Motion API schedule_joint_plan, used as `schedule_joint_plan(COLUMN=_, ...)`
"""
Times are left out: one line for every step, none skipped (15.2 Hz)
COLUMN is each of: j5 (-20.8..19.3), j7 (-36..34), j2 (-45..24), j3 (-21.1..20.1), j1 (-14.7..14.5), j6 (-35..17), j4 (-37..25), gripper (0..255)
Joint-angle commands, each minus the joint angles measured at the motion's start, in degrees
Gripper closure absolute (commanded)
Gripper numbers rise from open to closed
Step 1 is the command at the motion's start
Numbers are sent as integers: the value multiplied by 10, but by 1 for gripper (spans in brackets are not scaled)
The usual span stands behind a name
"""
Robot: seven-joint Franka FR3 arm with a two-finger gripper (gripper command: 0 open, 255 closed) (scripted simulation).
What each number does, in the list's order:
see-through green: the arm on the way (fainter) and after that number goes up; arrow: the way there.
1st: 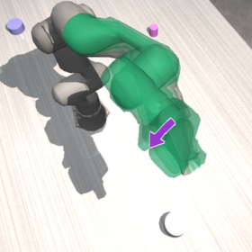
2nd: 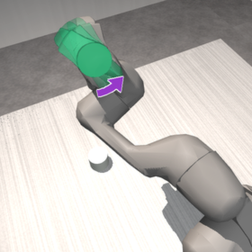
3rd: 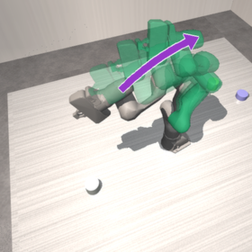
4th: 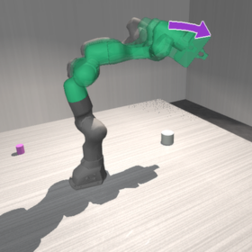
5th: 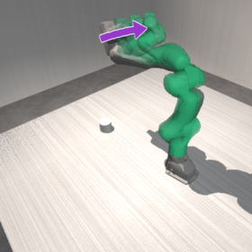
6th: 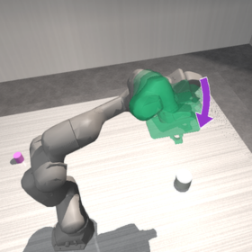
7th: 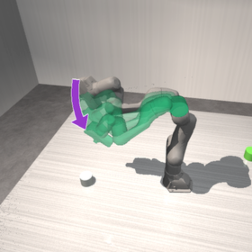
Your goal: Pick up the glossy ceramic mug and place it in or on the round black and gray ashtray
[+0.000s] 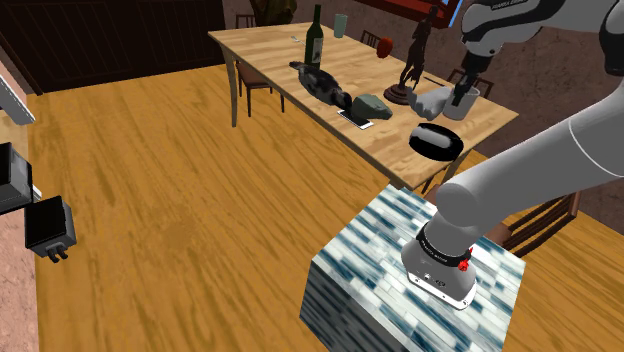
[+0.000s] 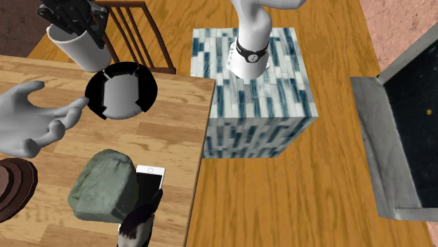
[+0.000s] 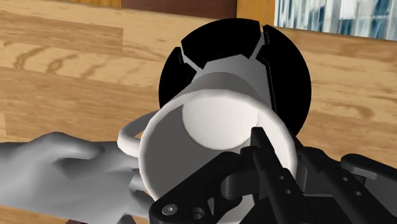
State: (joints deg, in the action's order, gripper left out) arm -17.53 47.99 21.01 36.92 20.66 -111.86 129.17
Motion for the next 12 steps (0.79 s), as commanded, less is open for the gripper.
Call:
schedule_joint_plan(j5=0, j7=1, j2=-5, j3=4, j1=0, j6=-16, j4=11, gripper=255)
schedule_joint_plan(j5=-1, j7=1, j2=-7, j3=6, j1=0, j6=-24, j4=16, gripper=255)
schedule_joint_plan(j5=-1, j7=1, j2=-10, j3=8, j1=0, j6=-32, j4=22, gripper=255)
schedule_joint_plan(j5=-1, j7=1, j2=-13, j3=10, j1=0, j6=-40, j4=28, gripper=255)
schedule_joint_plan(j5=-1, j7=1, j2=-16, j3=12, j1=0, j6=-48, j4=33, gripper=255)
schedule_joint_plan(j5=0, j7=2, j2=-19, j3=15, j1=0, j6=-57, j4=39, gripper=255)
schedule_joint_plan(j5=0, j7=2, j2=-22, j3=17, j1=-1, j6=-65, j4=44, gripper=255)
schedule_joint_plan(j5=0, j7=2, j2=-25, j3=19, j1=-1, j6=-73, j4=49, gripper=255)
schedule_joint_plan(j5=1, j7=3, j2=-29, j3=21, j1=-1, j6=-82, j4=54, gripper=255)
schedule_joint_plan(j5=1, j7=3, j2=-33, j3=23, j1=-2, j6=-90, j4=59, gripper=255)
schedule_joint_plan(j5=2, j7=4, j2=-37, j3=26, j1=-2, j6=-99, j4=64, gripper=255)
schedule_joint_plan(j5=3, j7=5, j2=-41, j3=28, j1=-3, j6=-108, j4=69, gripper=255)
